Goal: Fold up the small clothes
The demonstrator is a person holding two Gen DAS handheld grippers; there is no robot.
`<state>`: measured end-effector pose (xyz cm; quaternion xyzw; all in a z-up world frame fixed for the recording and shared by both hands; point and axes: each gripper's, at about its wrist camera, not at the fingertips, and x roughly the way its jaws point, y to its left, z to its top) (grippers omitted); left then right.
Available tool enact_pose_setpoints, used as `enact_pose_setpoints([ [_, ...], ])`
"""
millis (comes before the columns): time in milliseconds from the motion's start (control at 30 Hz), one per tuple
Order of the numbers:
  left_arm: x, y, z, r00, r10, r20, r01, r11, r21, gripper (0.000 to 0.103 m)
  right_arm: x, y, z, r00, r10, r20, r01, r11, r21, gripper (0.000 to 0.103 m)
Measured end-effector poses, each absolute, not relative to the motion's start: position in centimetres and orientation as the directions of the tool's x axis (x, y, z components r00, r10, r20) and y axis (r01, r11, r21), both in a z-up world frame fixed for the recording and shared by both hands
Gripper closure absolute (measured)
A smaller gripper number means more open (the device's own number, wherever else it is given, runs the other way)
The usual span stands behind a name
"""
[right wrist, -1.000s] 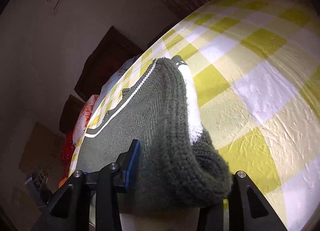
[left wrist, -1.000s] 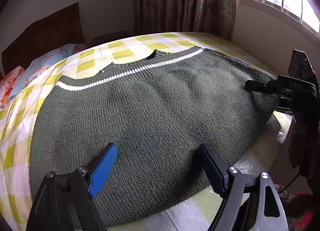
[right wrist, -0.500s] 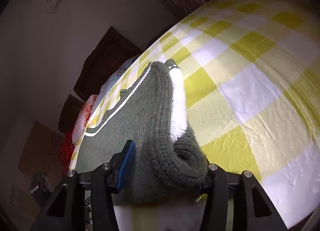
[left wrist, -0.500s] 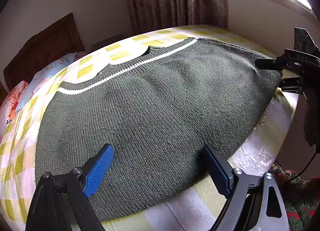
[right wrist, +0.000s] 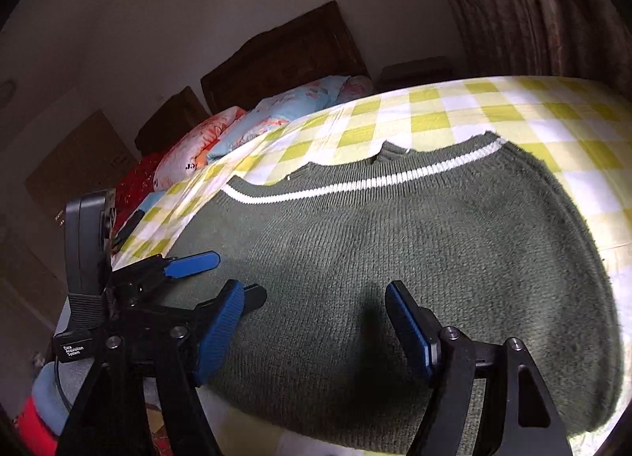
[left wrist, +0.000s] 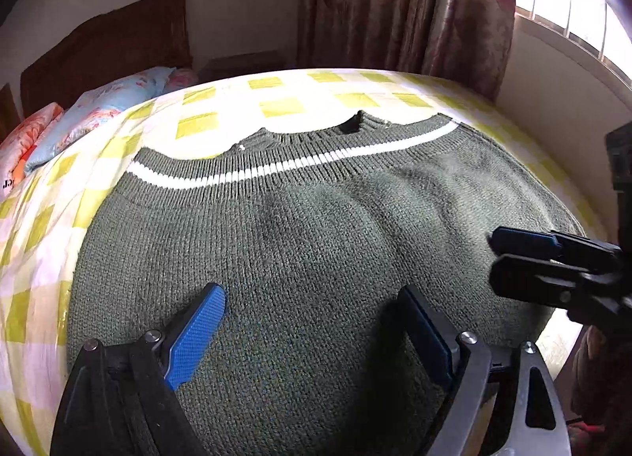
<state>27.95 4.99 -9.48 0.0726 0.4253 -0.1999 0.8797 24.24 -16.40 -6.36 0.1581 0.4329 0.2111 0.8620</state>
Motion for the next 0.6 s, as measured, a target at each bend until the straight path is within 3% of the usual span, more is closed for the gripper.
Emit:
enact_pose_setpoints([
  [100, 26.3, 6.3, -9.5, 0.561, -0.308, -0.768, 0.448, 0.893, -0.031, 0.013, 23.6, -18.1, -7.2, 0.538, 0.539, -0.648, -0.239, 0.835, 0.496, 0.0],
  [233, 25.9, 8.7, -8.9, 0.512, -0.413, -0.753, 0.481, 0.865, -0.147, 0.013, 22.5, -22.5, -6.6, 0.561, 0.517, -0.647, -0.16, 0.834, 0.527, 0.0],
  [400, 30.1, 8.6, -6.1, 0.499, -0.507, -0.703, 0.451, 0.845, -0.288, 0.013, 24.9, -22.1, -4.0, 0.599, 0.43, -0.675, -0.129, 0.884, 0.449, 0.0],
  [500, 34.6, 8.3, -7.4, 0.487, -0.44, -0.755, 0.335, 0.892, -0.304, 0.013, 29.5, -19.3, -3.7, 0.554, 0.52, -0.65, -0.2, 0.841, 0.502, 0.0],
  [567, 36.1, 8.8, -9.3, 0.462, -0.4, -0.792, 0.279, 0.913, -0.298, 0.014, 31.8, -18.2, -5.0, 0.509, 0.521, -0.685, -0.179, 0.842, 0.509, 0.0],
  [600, 35.7, 9.2, -9.2, 0.49, -0.418, -0.765, 0.306, 0.904, -0.298, 0.014, 32.6, -18.0, -5.9, 0.48, 0.516, -0.709, -0.153, 0.846, 0.511, 0.0],
])
